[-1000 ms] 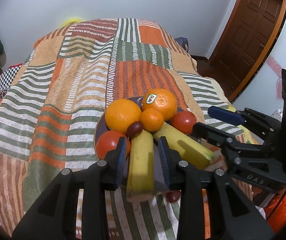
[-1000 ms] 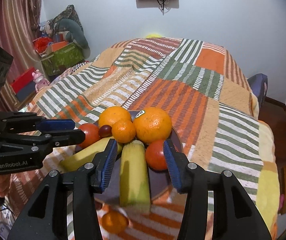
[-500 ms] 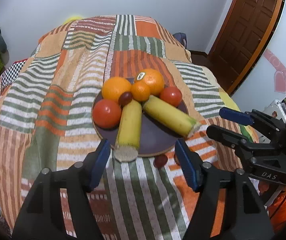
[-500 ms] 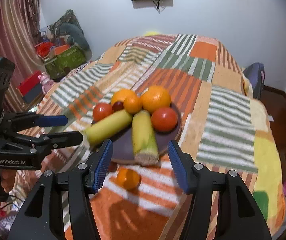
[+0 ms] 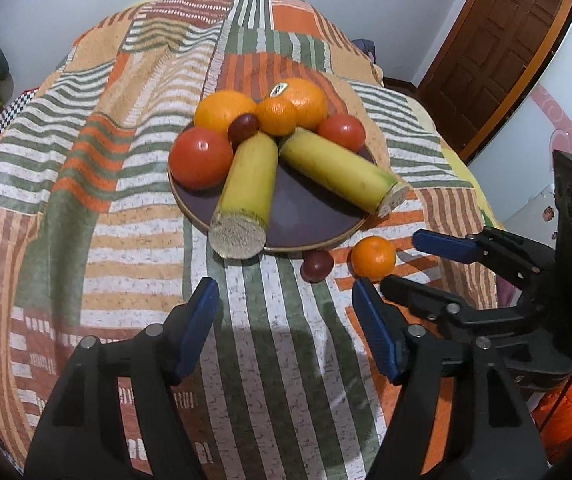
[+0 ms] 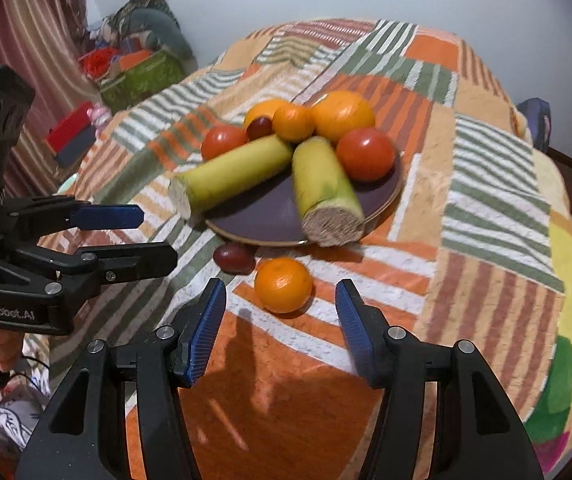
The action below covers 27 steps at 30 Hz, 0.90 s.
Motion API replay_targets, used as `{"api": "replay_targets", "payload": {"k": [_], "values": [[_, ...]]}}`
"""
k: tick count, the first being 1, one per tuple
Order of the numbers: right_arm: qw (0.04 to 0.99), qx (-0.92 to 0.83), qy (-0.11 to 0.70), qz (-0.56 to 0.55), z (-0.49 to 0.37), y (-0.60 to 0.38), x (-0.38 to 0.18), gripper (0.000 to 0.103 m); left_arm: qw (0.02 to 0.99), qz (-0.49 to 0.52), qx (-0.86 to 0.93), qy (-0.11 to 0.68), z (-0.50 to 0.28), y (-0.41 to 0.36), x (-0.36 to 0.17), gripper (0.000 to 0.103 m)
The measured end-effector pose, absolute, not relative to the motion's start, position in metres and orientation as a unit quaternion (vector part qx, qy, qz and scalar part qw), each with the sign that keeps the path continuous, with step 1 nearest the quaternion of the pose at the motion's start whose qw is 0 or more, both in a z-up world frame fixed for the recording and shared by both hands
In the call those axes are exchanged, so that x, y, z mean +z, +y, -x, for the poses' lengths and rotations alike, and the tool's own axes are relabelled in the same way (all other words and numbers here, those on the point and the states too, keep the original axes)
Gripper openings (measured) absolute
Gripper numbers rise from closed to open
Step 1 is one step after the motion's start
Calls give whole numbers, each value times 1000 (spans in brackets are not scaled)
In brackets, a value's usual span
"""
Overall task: Organize fruits
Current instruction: 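Grasp the second mandarin with the right tool while the left tool grasps another date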
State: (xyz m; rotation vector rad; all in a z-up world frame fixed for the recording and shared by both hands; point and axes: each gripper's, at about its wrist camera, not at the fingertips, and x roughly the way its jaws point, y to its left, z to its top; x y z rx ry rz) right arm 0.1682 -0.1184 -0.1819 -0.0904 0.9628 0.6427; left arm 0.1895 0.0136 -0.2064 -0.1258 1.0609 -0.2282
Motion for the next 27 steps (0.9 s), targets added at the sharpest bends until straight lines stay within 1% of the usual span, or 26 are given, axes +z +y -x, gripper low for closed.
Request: {"api": "replay_targets", "payload": {"k": [2,7,10,12,14,15,17,18,19,27], "values": [[832,307,460,44,-170,-115,-186,46,853,60,-109,506,-190,13,-210,69],[828,306,468,48,-176,-109,-194,37,852,55,-115,508,-191,10,-215,68],[828,303,470,50,-177,-109,-199,33,851,49,-122,508,-193,6,-217,63],[828,306,468,45,-176,-111,-198,33,849,46,-128,510,-194,2,-220,58],[829,305,466,44,-175,-113,-197,32,846,44,-134,514,-196,-2,-222,50],[831,303,464,43,-175,-115,-195,32,845,43,-137,515,-197,-4,-223,48],[833,301,462,41,-175,-118,-194,32,843,42,-143,517,-198,-7,-224,37],[834,300,462,39,-175,-120,-193,32,843,38,-148,516,-199,-10,-224,35],[835,300,461,37,-175,-122,-192,32,844,35,-149,515,-200,-12,-224,33],[841,292,454,29,-172,-137,-186,32,839,41,-145,523,-214,-19,-234,33]]}}
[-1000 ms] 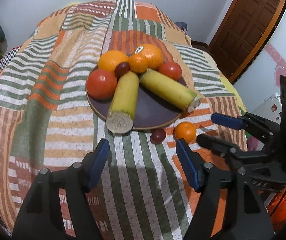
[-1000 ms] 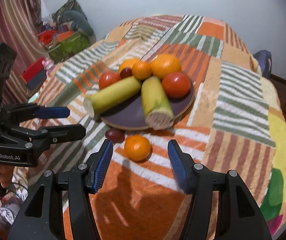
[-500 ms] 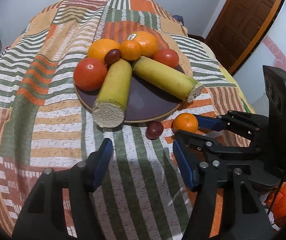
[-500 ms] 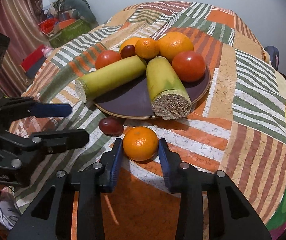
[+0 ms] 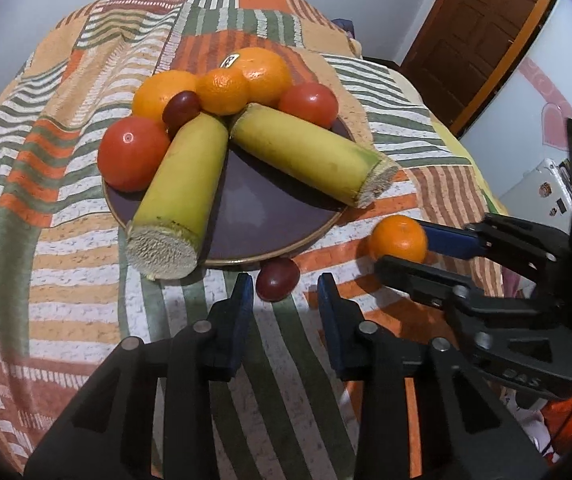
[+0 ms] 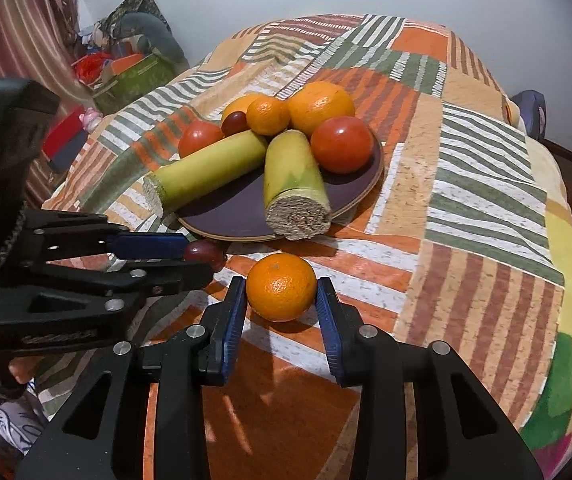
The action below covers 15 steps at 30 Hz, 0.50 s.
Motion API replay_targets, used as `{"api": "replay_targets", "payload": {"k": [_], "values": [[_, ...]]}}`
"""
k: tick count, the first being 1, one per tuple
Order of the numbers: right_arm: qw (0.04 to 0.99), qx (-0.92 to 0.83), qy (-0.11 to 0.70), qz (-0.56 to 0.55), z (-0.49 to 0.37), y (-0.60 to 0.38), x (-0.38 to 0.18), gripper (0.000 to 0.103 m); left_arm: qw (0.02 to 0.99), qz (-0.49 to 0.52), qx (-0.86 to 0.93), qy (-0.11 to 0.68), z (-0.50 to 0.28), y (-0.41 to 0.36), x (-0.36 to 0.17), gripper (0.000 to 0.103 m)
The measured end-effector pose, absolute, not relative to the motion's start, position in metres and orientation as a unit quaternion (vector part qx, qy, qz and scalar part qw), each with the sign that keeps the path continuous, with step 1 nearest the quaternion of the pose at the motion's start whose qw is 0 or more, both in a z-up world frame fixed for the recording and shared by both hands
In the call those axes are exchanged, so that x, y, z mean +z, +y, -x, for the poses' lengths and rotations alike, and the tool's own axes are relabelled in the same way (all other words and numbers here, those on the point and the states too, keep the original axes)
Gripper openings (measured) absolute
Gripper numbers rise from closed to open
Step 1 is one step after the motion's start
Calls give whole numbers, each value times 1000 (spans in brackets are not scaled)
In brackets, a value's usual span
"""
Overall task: Organize fruits
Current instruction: 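Grasp the second mandarin with the right tool while the left tool grasps another date, then place the mandarin on the plate with the right tool while the left tool places the date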
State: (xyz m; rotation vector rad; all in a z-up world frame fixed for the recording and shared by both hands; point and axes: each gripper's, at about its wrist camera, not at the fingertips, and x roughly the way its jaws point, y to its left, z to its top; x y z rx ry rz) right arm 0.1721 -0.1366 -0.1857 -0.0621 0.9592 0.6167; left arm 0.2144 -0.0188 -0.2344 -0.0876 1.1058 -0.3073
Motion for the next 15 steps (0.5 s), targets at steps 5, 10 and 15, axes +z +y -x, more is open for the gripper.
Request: {"api": "replay_targets", "payload": {"k": [5,10,15], "values": [[843,293,451,26,-172,-137,-182,32,839,50,-139,524,-221,-20,-240,31],[846,295,444,26,-172,-137,-177,32,841,41,-137,521,-218,-17,-239,24],[850,297,434,24,-173,-136,-168,32,846,40,-137,513,-213,-13,-230,23]]}}
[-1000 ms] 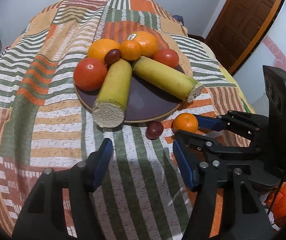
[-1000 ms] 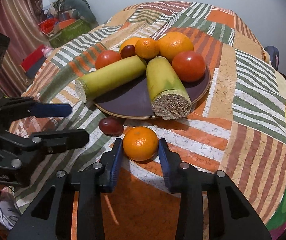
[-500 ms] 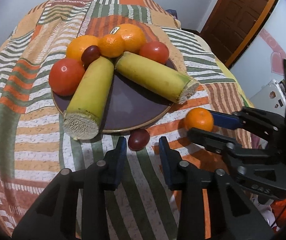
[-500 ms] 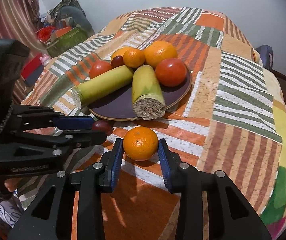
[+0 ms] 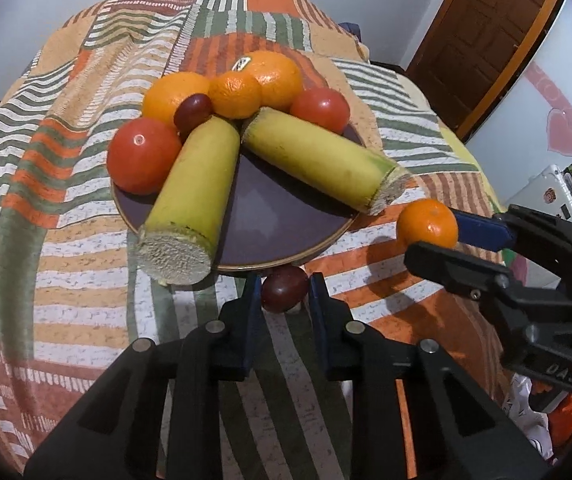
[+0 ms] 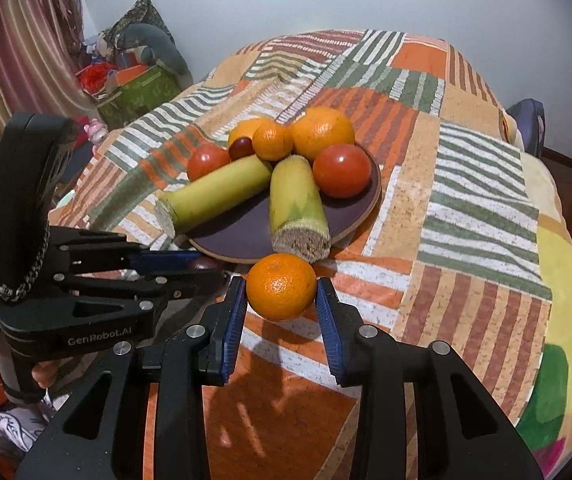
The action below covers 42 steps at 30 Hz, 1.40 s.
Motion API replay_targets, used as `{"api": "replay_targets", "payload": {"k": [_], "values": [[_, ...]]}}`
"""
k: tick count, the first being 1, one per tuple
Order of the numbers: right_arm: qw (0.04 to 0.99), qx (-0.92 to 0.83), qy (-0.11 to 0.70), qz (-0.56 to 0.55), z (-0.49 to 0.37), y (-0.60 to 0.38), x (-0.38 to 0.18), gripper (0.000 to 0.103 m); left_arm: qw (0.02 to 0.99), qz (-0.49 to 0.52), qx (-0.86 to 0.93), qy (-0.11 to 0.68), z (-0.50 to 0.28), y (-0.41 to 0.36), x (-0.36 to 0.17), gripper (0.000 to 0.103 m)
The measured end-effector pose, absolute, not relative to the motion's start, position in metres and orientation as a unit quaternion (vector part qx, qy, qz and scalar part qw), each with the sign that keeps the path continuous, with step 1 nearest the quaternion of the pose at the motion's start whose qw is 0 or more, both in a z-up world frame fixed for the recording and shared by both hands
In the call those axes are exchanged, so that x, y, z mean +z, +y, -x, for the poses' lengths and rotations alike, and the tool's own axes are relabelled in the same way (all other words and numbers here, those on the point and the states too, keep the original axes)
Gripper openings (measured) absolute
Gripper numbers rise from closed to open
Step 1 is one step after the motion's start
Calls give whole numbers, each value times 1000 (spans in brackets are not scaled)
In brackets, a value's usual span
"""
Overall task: Organize fruits
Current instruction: 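Place the mandarin on the plate with the right tool while the left tool places the date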
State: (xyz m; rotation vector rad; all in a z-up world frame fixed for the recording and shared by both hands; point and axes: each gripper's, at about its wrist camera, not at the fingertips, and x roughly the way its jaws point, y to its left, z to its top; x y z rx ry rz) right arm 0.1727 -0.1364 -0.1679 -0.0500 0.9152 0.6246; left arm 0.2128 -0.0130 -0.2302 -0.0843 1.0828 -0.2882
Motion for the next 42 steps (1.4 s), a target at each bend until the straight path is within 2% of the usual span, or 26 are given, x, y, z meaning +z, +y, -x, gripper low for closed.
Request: {"api": "replay_targets", "payload": {"k": [13,42], "values": [[864,303,401,20,-189,-128,-146,32,877,44,-131,460,-225,2,-184,23],[847,336,407,55,-231,-78,-167,33,878,59,-124,459,-274,21,-198,23]]}}
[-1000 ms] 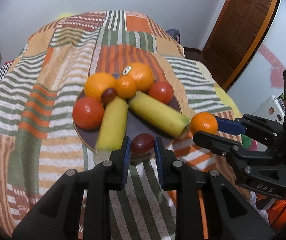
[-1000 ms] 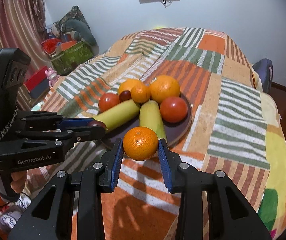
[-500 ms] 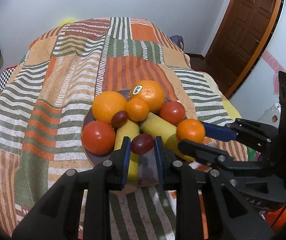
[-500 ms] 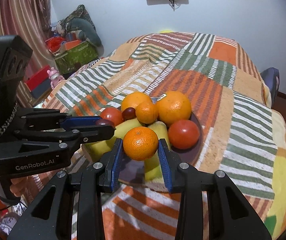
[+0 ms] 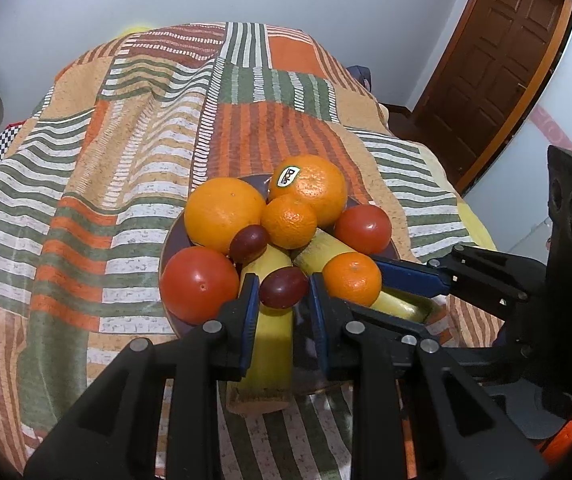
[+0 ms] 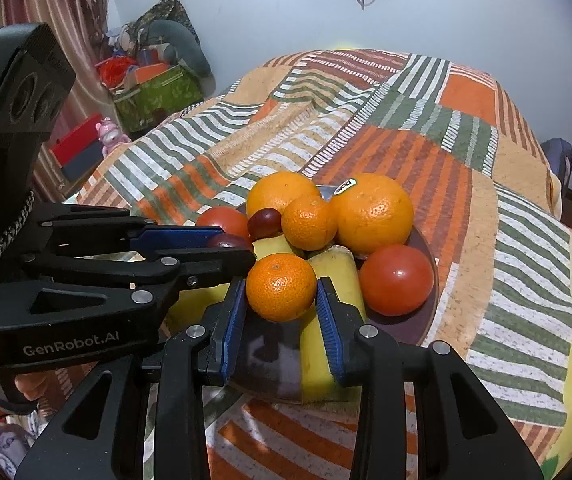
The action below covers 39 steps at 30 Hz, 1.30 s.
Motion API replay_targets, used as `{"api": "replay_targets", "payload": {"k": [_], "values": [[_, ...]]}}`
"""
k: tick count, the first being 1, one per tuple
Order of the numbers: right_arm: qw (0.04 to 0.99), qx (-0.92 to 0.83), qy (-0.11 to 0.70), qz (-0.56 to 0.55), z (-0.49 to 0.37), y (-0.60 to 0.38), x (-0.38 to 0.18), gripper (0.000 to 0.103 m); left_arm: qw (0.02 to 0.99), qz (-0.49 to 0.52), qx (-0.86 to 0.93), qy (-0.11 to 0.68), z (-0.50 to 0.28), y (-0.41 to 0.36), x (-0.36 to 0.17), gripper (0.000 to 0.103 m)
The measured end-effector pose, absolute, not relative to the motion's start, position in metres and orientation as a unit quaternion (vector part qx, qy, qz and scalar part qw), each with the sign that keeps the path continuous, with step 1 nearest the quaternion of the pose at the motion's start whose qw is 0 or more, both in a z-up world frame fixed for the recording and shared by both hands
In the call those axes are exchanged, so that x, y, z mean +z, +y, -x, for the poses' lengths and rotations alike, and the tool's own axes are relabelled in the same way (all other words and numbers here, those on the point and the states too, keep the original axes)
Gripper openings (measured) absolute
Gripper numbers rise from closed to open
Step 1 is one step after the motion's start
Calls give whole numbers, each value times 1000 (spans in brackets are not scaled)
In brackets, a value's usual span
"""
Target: Organize fruits
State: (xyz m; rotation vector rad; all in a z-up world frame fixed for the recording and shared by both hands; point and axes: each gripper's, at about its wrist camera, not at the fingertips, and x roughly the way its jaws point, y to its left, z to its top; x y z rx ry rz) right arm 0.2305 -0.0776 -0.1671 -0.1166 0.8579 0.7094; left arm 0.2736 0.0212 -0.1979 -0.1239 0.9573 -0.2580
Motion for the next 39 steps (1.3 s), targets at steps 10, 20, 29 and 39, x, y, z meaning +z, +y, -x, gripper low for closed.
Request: {"api": "replay_targets", "payload": {"k": [10,20,29,39], "values": [[849,331,408,55,-233,-79,-165,39,874,72,-119,465,-273,28,-198,29],[873,309,375,37,-222,-101,-134,39,897,60,-104,426,-248,29,-160,29],[911,286,296,13,-182,-131,-66,39,939,46,-77,333,-196,25,-89,29],[943,279,181,-13,-114,-152,7,39,976,30,-44,212,-117,13,-15,29]]}}
